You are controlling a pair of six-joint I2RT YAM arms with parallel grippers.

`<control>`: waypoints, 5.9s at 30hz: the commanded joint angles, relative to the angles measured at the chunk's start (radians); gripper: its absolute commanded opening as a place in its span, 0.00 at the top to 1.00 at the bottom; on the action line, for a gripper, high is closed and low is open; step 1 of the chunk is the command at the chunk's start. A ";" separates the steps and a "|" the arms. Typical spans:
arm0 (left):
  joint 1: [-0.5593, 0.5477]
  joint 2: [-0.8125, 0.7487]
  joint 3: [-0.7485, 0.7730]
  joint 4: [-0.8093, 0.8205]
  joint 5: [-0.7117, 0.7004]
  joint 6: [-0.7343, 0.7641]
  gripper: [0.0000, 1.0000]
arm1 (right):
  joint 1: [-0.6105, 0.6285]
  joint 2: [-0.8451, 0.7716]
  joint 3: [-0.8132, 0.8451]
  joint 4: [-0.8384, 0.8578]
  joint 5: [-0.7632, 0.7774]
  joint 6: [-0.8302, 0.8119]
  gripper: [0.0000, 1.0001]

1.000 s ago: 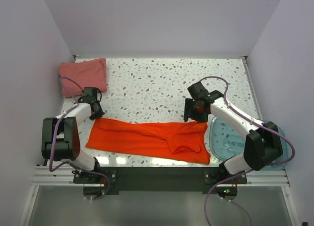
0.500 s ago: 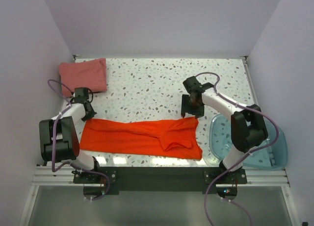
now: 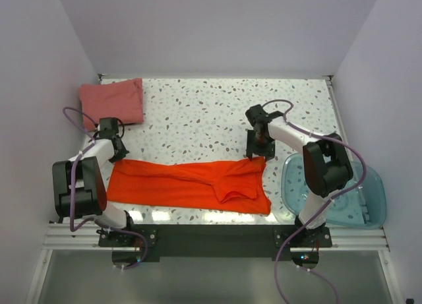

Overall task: Fold and stack the t-shirts
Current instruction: Fold the tshirt

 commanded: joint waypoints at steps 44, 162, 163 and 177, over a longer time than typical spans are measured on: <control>0.022 -0.091 0.009 0.043 0.039 0.019 0.62 | -0.181 0.400 0.577 -0.032 0.105 -0.082 1.00; -0.544 -0.170 -0.150 0.054 0.056 -0.075 0.39 | 0.006 0.240 0.148 0.115 0.022 0.007 0.41; -0.544 -0.175 -0.153 0.050 0.058 -0.080 0.39 | -0.003 0.260 0.171 0.112 0.023 0.004 0.41; -0.644 -0.386 -0.319 0.056 0.379 -0.238 0.48 | -0.069 0.697 0.852 -0.021 0.014 -0.019 0.40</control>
